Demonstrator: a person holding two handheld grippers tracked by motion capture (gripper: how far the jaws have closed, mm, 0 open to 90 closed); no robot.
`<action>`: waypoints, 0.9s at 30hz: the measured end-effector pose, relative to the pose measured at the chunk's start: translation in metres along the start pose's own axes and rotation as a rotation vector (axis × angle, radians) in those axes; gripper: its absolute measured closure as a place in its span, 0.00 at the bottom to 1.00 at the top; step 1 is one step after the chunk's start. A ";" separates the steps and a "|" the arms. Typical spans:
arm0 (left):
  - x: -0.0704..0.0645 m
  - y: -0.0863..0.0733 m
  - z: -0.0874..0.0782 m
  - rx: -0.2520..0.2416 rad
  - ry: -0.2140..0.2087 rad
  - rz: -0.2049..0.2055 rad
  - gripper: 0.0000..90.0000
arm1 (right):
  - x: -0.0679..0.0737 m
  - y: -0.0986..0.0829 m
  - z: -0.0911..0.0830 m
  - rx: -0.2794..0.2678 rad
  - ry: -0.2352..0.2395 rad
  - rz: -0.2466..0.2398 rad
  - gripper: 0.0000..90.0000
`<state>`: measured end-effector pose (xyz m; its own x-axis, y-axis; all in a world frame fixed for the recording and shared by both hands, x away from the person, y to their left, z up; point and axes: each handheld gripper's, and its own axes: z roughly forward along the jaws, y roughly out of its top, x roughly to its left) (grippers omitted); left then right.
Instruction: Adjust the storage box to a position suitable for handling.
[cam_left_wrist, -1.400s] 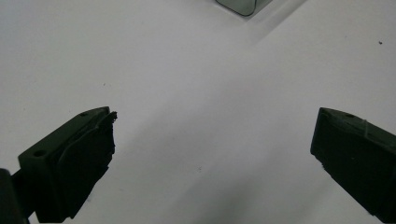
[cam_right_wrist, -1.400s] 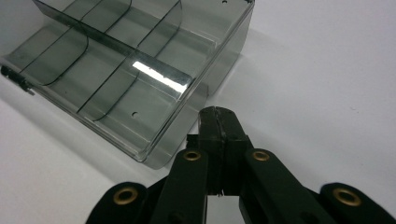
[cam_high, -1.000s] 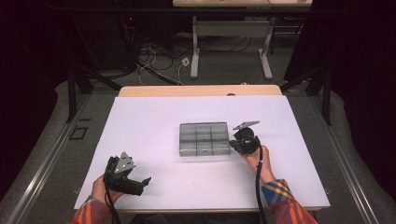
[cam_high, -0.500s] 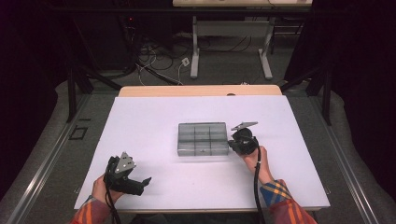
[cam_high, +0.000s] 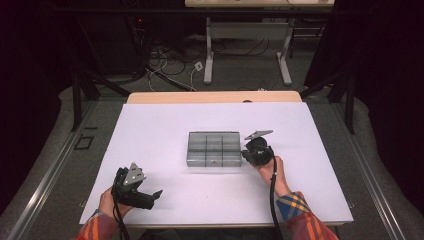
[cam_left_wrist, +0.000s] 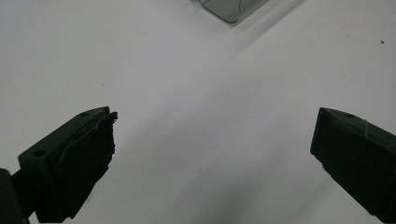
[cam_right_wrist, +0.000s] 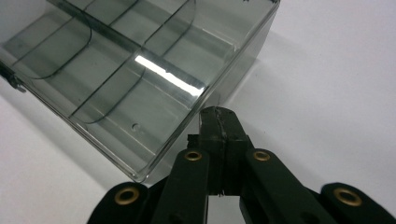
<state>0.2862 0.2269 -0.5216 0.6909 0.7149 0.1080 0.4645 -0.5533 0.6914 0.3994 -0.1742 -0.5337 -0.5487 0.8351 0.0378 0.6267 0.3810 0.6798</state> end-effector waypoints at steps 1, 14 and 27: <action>0.000 0.000 0.000 -0.002 0.001 -0.007 0.00 | -0.001 0.003 -0.003 -0.008 -0.004 -0.006 1.00; 0.001 0.001 0.000 0.020 -0.010 0.000 0.00 | -0.003 0.034 -0.007 -0.056 -0.016 -0.027 1.00; 0.001 0.001 0.002 0.017 -0.019 -0.009 0.00 | 0.005 0.076 0.023 -0.058 -0.001 -0.052 1.00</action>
<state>0.2884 0.2260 -0.5224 0.6972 0.7115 0.0877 0.4800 -0.5541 0.6801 0.4570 -0.1320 -0.4985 -0.5793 0.8151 0.0004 0.5638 0.4003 0.7225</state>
